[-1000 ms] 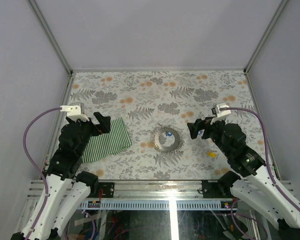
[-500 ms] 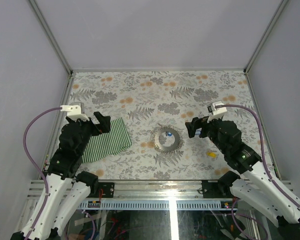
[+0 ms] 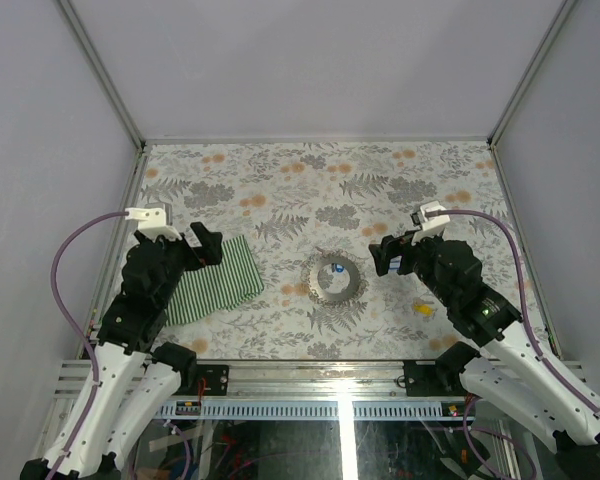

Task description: Put the keys on the keyring

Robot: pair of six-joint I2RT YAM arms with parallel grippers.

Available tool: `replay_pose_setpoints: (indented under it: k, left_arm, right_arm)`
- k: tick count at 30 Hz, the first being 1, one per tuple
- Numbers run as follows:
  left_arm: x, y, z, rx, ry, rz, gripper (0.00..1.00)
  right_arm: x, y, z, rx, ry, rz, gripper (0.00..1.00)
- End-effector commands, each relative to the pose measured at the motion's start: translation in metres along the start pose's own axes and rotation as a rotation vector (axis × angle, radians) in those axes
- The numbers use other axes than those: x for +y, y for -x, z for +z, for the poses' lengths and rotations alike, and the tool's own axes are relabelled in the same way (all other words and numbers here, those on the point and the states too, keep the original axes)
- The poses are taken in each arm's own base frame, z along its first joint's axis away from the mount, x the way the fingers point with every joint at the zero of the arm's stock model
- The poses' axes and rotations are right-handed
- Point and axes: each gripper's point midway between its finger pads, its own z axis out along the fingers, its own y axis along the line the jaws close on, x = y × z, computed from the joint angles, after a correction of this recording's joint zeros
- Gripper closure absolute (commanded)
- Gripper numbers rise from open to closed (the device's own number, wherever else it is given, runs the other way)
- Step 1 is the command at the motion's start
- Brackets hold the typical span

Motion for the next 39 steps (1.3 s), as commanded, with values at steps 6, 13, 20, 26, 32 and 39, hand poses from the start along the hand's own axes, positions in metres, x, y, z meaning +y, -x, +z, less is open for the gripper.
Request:
replay_pose_setpoints:
  k: [6, 13, 20, 26, 32, 39]
  left_arm:
    - [-0.004, 0.018, 0.005, -0.061, -0.013, 0.017, 0.00]
    - [-0.009, 0.022, 0.011, -0.071, -0.030, 0.011, 0.00]
    - [-0.010, 0.021, 0.010, -0.073, -0.045, 0.021, 0.00]
    - [-0.009, 0.023, 0.009, -0.085, -0.041, 0.015, 0.00]
    - [-0.008, 0.020, 0.014, -0.064, -0.022, 0.004, 0.00]
    - [-0.002, 0.023, 0.013, -0.056, 0.024, -0.009, 0.00]
  right_arm:
    - [-0.007, 0.025, -0.001, -0.054, -0.048, -0.012, 0.01]
    - [-0.004, 0.017, 0.003, -0.012, -0.030, -0.024, 0.01]
    - [-0.005, 0.015, 0.002, -0.011, -0.036, -0.020, 0.01]
    - [-0.007, 0.015, 0.002, -0.011, -0.045, -0.020, 0.01]
    - [-0.008, 0.014, 0.005, 0.004, -0.059, -0.018, 0.01]
    - [-0.003, 0.019, 0.005, 0.010, -0.033, -0.012, 0.01]
